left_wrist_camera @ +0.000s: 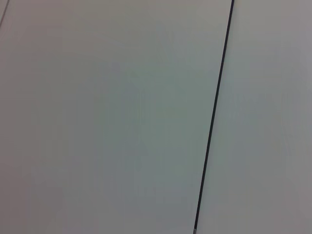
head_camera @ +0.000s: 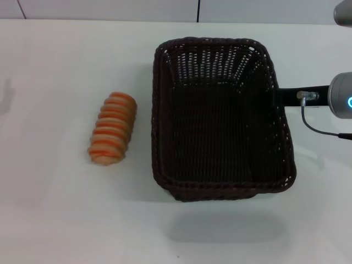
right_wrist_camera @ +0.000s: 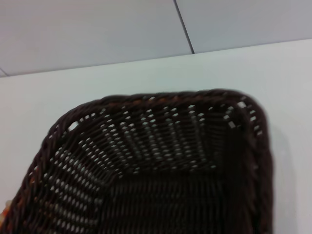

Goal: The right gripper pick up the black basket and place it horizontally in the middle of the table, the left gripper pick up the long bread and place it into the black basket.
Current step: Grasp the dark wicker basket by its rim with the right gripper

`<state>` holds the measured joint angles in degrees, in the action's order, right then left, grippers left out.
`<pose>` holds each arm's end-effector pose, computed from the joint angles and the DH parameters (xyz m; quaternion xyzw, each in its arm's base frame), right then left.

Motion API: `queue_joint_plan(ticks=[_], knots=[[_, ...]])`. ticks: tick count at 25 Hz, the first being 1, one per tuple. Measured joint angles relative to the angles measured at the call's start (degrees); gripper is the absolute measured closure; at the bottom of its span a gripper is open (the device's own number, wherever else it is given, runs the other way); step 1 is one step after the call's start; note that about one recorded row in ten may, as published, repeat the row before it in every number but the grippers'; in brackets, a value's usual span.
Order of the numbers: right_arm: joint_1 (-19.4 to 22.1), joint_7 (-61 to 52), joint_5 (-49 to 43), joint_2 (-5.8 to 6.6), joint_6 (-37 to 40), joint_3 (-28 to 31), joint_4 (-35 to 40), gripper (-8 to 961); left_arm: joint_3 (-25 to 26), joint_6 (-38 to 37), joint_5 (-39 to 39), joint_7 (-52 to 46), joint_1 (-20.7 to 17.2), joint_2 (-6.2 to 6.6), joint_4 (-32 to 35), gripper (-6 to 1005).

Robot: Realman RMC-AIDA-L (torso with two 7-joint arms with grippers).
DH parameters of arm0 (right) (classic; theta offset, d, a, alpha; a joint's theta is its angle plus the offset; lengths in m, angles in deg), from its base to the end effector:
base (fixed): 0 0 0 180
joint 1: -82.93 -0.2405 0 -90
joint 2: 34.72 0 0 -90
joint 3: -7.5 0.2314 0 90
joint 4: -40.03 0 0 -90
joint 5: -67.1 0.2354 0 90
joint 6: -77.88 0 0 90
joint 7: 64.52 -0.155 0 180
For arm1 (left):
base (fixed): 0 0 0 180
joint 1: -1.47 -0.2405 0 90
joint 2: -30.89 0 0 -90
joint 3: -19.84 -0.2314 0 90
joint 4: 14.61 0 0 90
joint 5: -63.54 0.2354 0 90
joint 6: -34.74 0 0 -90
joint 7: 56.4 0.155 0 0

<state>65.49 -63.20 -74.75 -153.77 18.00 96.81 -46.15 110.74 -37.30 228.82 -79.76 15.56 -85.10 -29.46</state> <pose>0.1668 0.3715 -0.0087 -0.7924 0.5300 0.0651 0.2948 -0.3748 0.3104 0.0718 -0.5710 -0.2687 -0.3806 0.6760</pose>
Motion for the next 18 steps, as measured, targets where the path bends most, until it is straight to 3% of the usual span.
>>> queue_joint_plan(ticks=[4,15,18], knots=[[0.0,0.1,0.1,0.02,0.3,0.0,0.1,585,0.1,-0.2,0.0,-0.7,-0.3,0.1,0.0,226],[1.8,0.3,-0.2,0.05,4.1,0.1,0.4,749,0.8,-0.8,0.2,-1.4,-0.6,0.24,0.1,226],[2.3,0.8,-0.3,0.11,5.4,0.1,0.7,751,0.8,-0.8,0.2,-1.4,-0.7,0.24,0.1,226]])
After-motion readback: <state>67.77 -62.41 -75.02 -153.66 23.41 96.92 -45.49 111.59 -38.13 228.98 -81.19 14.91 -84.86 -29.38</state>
